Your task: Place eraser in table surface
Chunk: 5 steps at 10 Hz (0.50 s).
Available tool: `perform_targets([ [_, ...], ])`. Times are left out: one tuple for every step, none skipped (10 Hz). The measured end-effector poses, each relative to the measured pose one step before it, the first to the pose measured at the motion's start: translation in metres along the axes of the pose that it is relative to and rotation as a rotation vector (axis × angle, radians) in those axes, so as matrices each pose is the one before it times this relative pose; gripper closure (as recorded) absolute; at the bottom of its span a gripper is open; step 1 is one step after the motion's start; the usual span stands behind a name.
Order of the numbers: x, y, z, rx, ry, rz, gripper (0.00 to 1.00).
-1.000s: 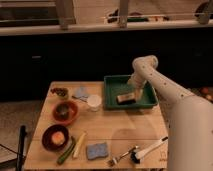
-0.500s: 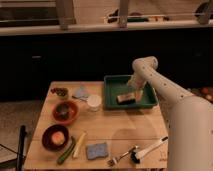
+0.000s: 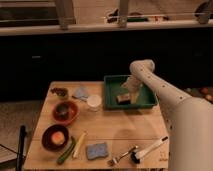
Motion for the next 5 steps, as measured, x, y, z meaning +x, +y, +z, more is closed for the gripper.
perform_targets([
  [-0.00006, -0.00138, 0.0048, 0.00039, -0.0125, 0.00003, 0.2],
  [0.00286, 0.00247, 0.00692, -0.00748, -0.01273, 0.00716, 0.27],
  [0.00198, 0.00102, 0.00527, -0.00311, -0.00677, 0.00523, 0.37],
  [0.00176, 0.00031, 0.0042, -0.00099, -0.00499, 0.00399, 0.45],
  [0.00373, -0.00002, 0.0066, -0.00261, -0.00554, 0.00906, 0.57],
])
